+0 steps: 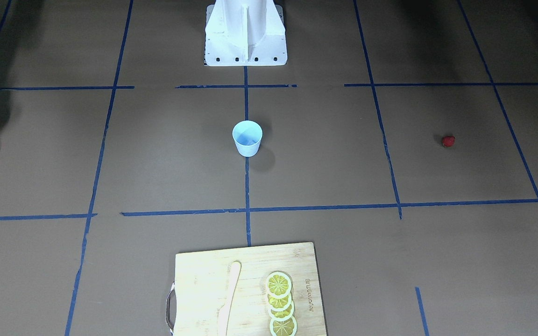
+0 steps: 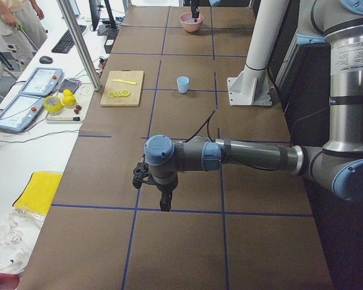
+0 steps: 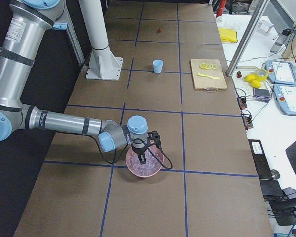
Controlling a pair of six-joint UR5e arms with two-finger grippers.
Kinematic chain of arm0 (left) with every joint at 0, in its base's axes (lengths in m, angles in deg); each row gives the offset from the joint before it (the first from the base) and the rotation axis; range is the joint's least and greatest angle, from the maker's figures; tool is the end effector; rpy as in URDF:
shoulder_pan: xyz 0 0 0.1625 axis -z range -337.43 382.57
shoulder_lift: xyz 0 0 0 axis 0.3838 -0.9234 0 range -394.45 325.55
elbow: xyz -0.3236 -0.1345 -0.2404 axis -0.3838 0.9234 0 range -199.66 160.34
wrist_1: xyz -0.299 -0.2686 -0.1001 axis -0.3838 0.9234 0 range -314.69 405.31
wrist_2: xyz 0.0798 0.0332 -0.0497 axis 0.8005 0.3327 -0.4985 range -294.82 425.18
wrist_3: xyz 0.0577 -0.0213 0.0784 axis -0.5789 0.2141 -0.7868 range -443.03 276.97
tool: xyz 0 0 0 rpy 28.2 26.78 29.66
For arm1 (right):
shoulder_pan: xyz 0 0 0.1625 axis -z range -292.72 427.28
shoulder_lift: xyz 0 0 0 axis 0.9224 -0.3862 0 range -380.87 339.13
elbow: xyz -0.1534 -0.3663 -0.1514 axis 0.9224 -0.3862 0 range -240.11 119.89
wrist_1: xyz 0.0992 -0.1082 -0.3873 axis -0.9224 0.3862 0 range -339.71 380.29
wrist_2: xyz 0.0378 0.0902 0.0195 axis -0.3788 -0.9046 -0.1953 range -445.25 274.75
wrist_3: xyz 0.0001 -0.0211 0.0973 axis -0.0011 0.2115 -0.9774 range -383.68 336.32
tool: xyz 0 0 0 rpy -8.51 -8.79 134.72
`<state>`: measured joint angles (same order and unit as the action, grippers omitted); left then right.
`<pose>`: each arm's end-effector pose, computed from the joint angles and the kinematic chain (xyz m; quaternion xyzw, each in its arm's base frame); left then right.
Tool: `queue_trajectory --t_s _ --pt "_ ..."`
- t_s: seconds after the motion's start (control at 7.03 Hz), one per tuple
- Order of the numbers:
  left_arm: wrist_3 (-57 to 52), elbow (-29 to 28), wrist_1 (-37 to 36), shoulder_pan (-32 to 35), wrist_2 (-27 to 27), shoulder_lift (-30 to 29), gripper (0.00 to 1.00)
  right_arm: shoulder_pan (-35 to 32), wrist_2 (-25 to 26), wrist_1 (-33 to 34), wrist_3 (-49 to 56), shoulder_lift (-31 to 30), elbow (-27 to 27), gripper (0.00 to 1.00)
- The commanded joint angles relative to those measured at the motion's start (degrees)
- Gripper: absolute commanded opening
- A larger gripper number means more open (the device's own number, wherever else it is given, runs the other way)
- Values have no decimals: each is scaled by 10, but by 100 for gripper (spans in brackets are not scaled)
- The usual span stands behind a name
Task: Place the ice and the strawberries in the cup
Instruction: 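Grasp another ice cube from the pink bowl with the right gripper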
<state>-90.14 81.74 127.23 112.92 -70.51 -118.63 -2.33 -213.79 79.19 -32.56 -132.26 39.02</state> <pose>-0.0646 -0.4434 0.6210 0.0052 0.3886 0.0459 0.9203 -0.0543 -0.3507 0.6830 0.0672 -0.3540 -0.1471 0.9212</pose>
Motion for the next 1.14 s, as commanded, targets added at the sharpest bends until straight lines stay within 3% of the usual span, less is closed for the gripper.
queue_trajectory --t_s 0.0,0.14,0.57,0.71,1.0 --pt "0 0 0 0 0 0 100 0 -1 0 -1 0 0 24" --pt "0 1 0 0 0 0 100 -1 -5 0 -1 1 2 13" --pt "0 8 -1 0 1 0 100 -39 -28 18 -1 -3 46 8" --pt "0 11 -2 0 1 0 100 -69 -42 60 -1 2 88 5" --pt "0 13 -2 0 1 1 100 -74 -37 262 -3 73 193 5"
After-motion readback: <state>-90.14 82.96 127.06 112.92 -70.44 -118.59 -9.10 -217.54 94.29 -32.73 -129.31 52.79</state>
